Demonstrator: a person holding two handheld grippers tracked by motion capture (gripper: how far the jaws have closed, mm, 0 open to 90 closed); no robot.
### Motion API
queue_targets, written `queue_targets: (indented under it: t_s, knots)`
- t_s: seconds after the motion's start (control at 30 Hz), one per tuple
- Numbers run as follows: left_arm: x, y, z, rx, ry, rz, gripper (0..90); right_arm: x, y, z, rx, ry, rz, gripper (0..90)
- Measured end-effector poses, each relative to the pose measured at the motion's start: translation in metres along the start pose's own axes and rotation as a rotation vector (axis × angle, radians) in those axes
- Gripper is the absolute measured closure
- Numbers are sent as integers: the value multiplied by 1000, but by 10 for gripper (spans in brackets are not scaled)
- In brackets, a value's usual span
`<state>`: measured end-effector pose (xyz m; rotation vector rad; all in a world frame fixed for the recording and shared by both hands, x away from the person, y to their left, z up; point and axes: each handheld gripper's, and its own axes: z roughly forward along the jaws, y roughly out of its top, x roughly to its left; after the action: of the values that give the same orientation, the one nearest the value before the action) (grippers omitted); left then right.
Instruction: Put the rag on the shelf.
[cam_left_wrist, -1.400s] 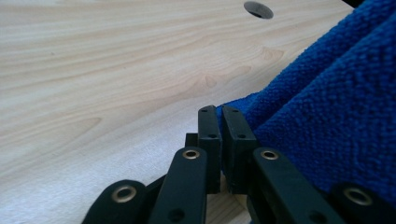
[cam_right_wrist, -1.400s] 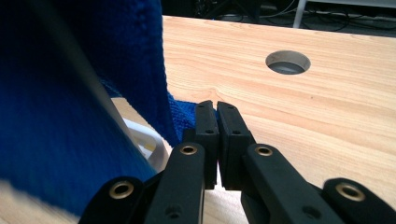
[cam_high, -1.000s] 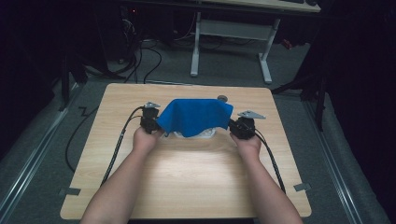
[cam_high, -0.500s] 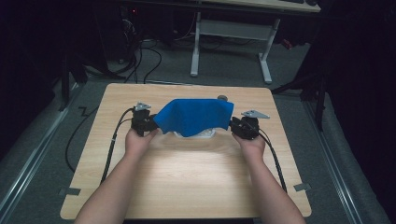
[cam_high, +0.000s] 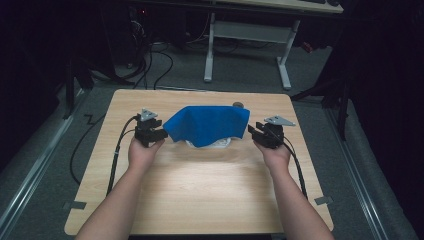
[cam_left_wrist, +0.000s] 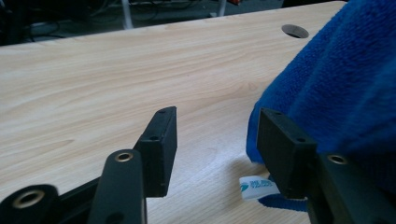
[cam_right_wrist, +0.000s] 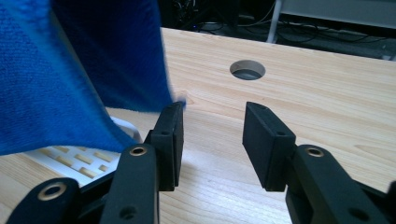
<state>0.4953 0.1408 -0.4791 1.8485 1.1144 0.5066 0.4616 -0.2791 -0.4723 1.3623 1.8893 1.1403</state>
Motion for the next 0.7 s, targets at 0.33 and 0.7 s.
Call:
queue_targets:
  t_s: [0.33, 0.7]
  knots:
    - [3, -4, -13, -7, 27, 13, 447, -3, 0, -7, 10, -8, -12, 532]
    - [15, -18, -31, -2, 39, -12, 433, -1, -6, -21, -3, -20, -51, 492]
